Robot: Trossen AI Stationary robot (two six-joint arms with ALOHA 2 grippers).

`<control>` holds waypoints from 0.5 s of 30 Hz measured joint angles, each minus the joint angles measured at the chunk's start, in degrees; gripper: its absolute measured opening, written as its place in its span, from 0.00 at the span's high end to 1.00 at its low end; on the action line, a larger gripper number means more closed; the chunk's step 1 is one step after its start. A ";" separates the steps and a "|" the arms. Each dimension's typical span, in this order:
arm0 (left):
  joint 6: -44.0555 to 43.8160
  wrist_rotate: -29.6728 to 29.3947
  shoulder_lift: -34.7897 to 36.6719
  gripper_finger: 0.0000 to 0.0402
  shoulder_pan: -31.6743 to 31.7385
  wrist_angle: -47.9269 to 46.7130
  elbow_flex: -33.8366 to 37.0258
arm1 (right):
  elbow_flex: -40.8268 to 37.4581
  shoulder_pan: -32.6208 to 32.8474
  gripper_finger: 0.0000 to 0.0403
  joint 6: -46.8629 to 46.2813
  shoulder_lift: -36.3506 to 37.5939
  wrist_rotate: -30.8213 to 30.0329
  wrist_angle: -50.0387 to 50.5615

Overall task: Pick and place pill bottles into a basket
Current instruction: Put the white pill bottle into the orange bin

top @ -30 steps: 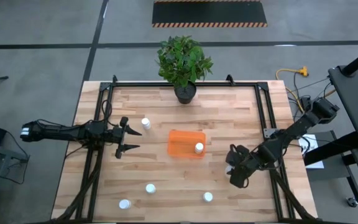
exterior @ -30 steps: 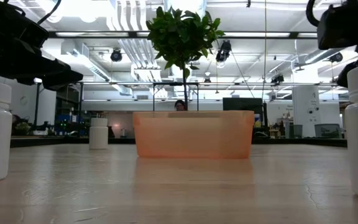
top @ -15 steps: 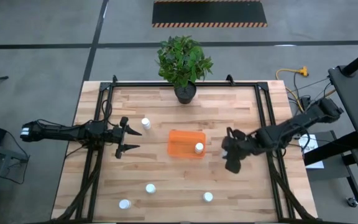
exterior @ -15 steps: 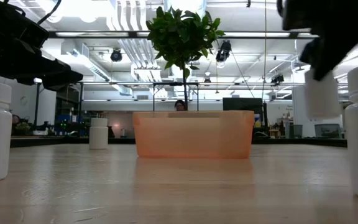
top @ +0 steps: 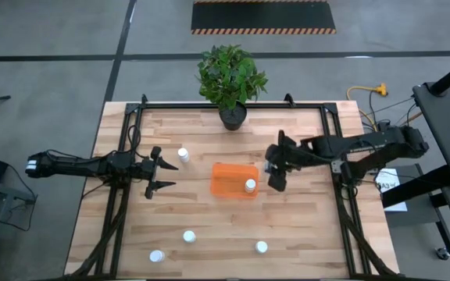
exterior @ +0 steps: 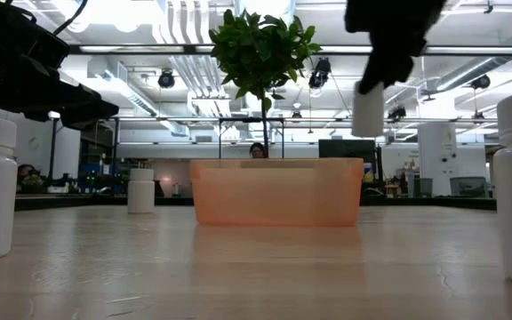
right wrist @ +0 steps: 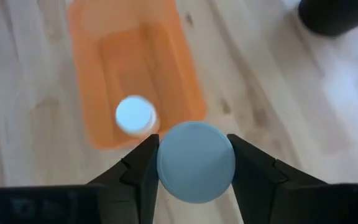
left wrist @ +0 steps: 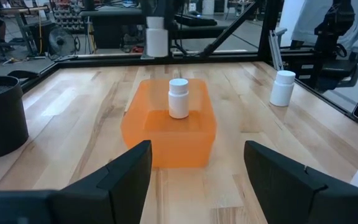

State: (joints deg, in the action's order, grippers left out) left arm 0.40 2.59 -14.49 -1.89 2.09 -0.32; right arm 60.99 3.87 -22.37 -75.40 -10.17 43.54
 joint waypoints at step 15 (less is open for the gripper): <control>-0.01 0.00 0.01 0.41 -0.02 0.02 0.00 | 10.68 -1.61 0.64 6.48 -12.95 1.05 -0.84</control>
State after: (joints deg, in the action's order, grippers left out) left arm 0.38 2.59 -14.48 -1.91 2.11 -0.32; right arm 71.67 2.26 -15.90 -88.36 -9.12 42.70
